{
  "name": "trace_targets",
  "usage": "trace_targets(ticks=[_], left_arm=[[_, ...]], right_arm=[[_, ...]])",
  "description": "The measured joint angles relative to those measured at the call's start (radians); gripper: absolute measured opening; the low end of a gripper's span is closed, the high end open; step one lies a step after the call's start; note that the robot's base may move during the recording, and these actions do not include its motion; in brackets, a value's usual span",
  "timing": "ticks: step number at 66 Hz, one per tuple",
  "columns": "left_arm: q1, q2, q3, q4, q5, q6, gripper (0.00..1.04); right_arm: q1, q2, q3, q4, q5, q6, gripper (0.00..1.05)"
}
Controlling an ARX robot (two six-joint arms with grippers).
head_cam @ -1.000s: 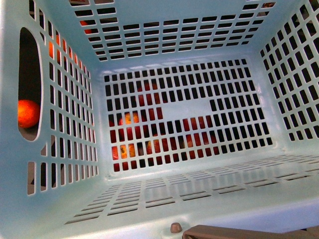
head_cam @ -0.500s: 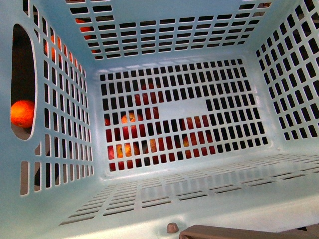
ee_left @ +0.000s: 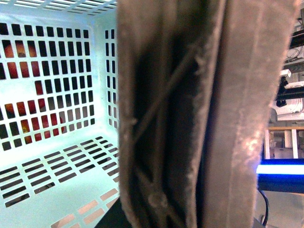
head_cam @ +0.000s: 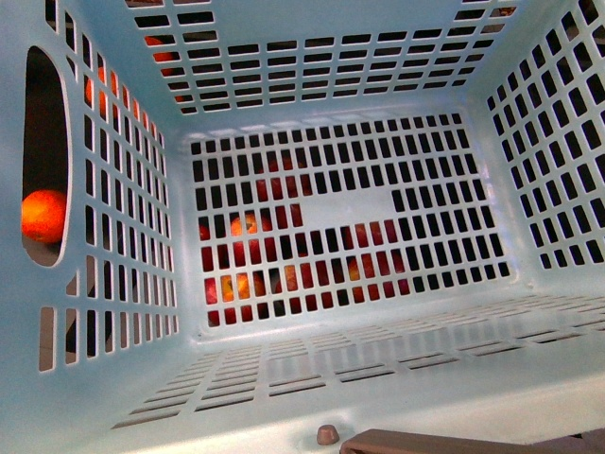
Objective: Pick mango and avocado into basket
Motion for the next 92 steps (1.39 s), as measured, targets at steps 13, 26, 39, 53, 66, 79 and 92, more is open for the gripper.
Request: trace_targets(ticks=[13, 26, 39, 53, 66, 79, 92], left_arm=[[0.0, 0.0, 0.0, 0.0, 0.0, 0.0, 0.14], [0.0, 0.0, 0.0, 0.0, 0.003, 0.0, 0.14], [0.0, 0.0, 0.0, 0.0, 0.002, 0.0, 0.14], [0.0, 0.0, 0.0, 0.0, 0.003, 0.0, 0.14], [0.0, 0.0, 0.0, 0.0, 0.003, 0.0, 0.14], [0.0, 0.0, 0.0, 0.0, 0.002, 0.0, 0.14], [0.0, 0.0, 0.0, 0.0, 0.003, 0.0, 0.14]], right_arm=[[0.031, 0.056, 0.082, -0.027, 0.018, 0.037, 0.96], [0.05, 0.097, 0.144, -0.051, 0.034, 0.057, 0.96], [0.063, 0.128, 0.201, -0.079, 0.062, 0.066, 0.96], [0.078, 0.163, 0.238, -0.098, 0.07, 0.074, 0.96], [0.09, 0.175, 0.24, -0.098, 0.089, 0.074, 0.73], [0.09, 0.161, 0.215, -0.09, 0.064, 0.087, 0.62], [0.08, 0.065, 0.127, -0.076, 0.0, 0.084, 0.61]])
